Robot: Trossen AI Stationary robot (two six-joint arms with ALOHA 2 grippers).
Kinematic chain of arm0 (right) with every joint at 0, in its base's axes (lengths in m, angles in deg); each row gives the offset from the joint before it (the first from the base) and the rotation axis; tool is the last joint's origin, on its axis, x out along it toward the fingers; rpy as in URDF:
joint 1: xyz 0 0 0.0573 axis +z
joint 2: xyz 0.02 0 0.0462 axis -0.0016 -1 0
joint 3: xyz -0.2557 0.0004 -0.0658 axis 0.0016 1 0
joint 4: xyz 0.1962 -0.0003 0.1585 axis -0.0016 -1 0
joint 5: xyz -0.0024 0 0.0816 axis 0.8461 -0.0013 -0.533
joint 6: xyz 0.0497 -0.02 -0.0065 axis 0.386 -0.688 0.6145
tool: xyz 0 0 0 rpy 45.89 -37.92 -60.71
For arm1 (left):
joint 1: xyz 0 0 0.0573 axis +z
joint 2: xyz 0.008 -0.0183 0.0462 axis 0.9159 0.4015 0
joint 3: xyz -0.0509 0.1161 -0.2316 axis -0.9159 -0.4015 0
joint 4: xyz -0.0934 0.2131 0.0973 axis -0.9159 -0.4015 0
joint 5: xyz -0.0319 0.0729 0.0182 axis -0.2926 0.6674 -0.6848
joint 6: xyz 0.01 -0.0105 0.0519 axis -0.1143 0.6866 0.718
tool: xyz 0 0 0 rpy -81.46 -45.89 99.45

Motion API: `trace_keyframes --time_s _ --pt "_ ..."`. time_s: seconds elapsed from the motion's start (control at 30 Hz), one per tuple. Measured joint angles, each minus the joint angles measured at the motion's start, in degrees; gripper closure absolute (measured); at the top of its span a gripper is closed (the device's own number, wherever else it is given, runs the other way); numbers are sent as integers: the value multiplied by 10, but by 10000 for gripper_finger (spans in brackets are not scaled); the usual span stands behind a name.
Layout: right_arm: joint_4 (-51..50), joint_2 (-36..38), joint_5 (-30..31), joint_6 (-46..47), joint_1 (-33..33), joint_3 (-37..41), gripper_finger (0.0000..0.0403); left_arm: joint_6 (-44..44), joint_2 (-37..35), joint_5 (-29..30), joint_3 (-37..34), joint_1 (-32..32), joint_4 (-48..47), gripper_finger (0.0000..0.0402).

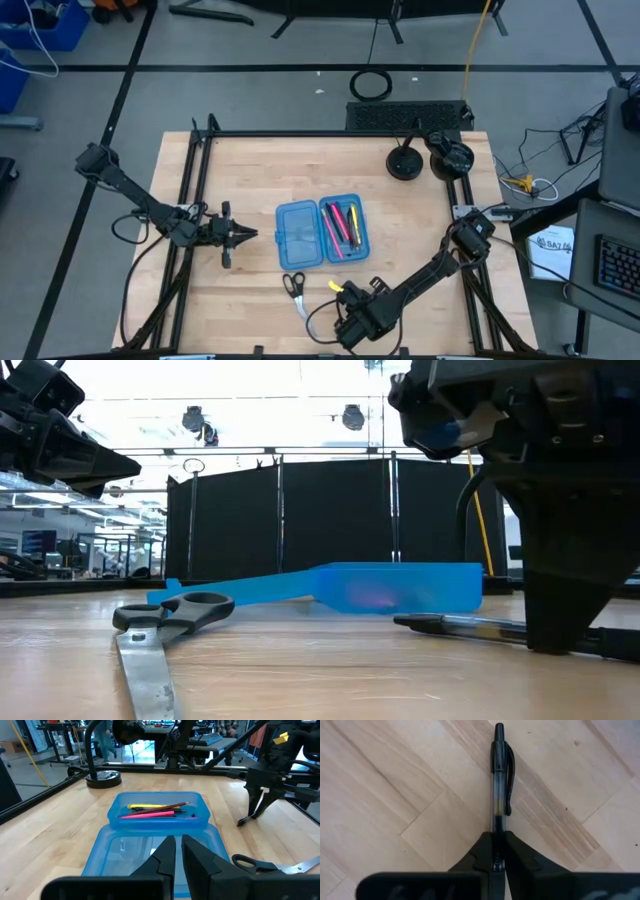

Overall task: Pick & place school supplies into a supply box
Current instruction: Put the black transparent pen into the blue supply box

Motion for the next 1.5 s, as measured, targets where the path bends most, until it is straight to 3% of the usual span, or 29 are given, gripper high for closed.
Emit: trace_keyframes --time_s 0.3,0.6,0.73,0.9,1.17,1.37,1.5 --pt "17 97 49 21 1 9 382 -9 0 0 0 0 -2 364" --pt "26 196 190 4 -10 6 382 -11 0 0 0 0 -4 364" --pt "9 234 240 -7 -46 3 382 -10 0 0 0 0 -4 364" --pt "4 248 233 -83 -136 4 382 -12 0 0 0 0 4 364" --pt "82 245 139 -188 -274 47 382 -35 0 -1 0 0 17 364" --pt "178 245 82 -191 -315 126 382 -44 0 -30 0 0 16 364" --pt "189 246 59 -164 -320 163 382 -44 0 -70 0 0 11 364"
